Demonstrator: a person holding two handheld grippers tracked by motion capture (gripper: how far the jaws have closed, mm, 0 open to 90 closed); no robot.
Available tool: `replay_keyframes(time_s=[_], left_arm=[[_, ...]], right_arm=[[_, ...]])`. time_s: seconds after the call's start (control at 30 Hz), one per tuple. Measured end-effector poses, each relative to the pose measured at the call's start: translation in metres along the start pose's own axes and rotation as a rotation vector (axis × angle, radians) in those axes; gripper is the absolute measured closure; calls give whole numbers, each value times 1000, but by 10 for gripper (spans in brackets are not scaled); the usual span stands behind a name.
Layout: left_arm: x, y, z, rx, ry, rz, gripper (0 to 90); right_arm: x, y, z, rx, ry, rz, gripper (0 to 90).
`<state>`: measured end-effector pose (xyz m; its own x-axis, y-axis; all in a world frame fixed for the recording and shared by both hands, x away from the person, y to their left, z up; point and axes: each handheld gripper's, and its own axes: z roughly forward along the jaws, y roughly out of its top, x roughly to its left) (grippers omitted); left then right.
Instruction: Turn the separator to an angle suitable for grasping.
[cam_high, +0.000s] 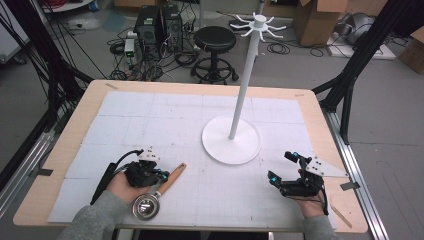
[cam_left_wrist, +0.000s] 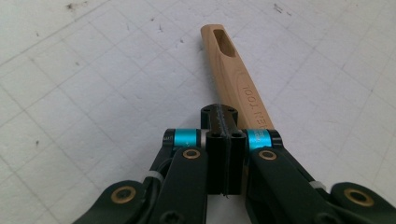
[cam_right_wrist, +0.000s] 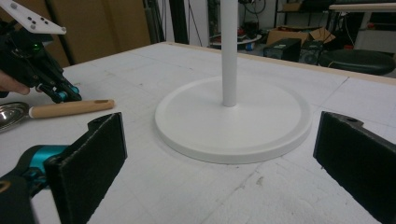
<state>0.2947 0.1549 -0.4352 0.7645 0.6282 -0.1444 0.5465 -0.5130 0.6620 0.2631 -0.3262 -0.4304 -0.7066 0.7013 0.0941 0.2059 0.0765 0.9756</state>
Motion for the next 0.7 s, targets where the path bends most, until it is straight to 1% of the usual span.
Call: replay_keyframes(time_s=[0.17,0.37,0.4,0.5,0.6,0.63,0.7], left_arm=[[-4,4,3,10,-6,1,900],[-12,8,7,26,-20,26,900],[-13,9,8,34,-15,33,900],[-14,10,8,37,-23,37,900],[-16,13,10,51,-31,48,900],[-18,13,11,48,-34,47,900],[-19,14,12,51,-31,53,899]], right_arm=[[1,0,0,1,-2,-1,17],[0,0,0,1,-1,1,17],[1,0,-1,1,0,1,17],[1,0,-1,3,0,1,17],[1,0,-1,2,0,0,17],[1,0,-1,1,0,-3,17],[1,0,-2,-2,-3,-1,17]])
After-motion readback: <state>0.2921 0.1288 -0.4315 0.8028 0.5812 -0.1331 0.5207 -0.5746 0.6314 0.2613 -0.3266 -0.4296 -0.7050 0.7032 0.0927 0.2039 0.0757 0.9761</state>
